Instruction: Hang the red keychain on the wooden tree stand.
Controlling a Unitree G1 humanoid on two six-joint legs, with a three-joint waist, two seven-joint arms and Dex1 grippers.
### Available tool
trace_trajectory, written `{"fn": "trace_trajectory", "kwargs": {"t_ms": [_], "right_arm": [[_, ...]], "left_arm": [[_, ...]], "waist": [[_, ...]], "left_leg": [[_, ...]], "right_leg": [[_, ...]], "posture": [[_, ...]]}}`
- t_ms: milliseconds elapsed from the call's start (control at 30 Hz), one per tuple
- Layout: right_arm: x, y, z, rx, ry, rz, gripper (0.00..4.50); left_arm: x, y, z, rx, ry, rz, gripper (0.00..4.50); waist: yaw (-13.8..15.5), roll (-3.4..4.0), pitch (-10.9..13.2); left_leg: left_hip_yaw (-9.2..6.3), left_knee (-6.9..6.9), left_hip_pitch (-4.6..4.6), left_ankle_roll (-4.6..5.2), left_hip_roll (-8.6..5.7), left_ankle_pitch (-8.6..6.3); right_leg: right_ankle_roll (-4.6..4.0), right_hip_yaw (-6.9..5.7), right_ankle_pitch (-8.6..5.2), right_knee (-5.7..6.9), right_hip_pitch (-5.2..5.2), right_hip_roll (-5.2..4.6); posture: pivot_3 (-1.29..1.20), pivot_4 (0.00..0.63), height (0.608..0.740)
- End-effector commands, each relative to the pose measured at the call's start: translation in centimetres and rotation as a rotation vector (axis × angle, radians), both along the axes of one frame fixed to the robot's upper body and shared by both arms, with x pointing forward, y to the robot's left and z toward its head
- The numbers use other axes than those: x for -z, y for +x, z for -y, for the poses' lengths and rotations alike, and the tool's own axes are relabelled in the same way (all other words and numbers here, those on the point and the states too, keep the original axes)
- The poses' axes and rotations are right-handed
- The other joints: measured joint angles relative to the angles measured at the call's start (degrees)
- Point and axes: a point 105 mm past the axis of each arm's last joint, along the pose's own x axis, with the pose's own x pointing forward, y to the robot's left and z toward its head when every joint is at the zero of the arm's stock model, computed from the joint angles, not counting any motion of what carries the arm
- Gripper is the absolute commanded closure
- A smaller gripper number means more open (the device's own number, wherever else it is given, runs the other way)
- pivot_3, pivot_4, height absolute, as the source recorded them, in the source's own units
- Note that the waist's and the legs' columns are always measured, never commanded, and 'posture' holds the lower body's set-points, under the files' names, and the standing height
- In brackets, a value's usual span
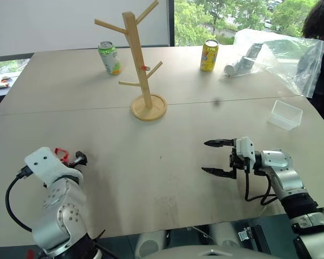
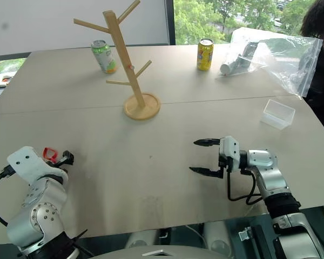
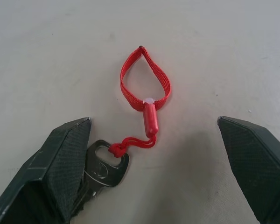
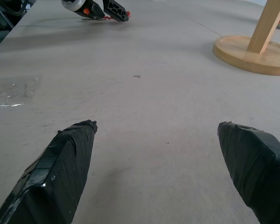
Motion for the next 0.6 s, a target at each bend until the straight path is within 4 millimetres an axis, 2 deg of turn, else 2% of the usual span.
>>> {"fn": "trace_trajectory", "kwargs": {"t_ms": [33,233,300,600], "right_arm": [[-1.25,-0.04,0.24,0.008,0.026,0.044,0.00],[-1.29,-0.15,0.27,0.014,0.029,0.039,0.00],[-1.32,-0.17,0.29,0.015,0.029,0.038,0.00],[-2.07,-0.31,0.27,0.000,0.056,0.026,0.00]], "left_arm": [[-0.49,-0.26,-0.74,-0.029,0.018,0.005,0.78],[-0.43,-0.16,-0.59,-0.023,0.015,0.001,3.32],[-0.46,-0.14,-0.59,-0.023,0.016,0.000,4.34],[-0.74,0.01,-0.59,-0.024,0.021,0.007,4.43]], "waist": [[0.0,0.00,0.0],[0.3,0.00,0.0],[0.4,0.00,0.0],[0.6,0.00,0.0]], "left_leg": [[0.00,0.00,0.00,0.00,0.00,0.00],[0.00,0.00,0.00,0.00,0.00,0.00],[0.00,0.00,0.00,0.00,0.00,0.00],[0.00,0.00,0.00,0.00,0.00,0.00]], "right_leg": [[0.00,0.00,0.00,0.00,0.00,0.00],[0.00,0.00,0.00,0.00,0.00,-0.01],[0.00,0.00,0.00,0.00,0.00,-0.02],[0.00,0.00,0.00,0.00,0.00,-0.04]], "posture": [[0.00,0.150,0.740],[0.00,0.150,0.740],[0.00,0.150,0.740],[0.00,0.150,0.740]]}}
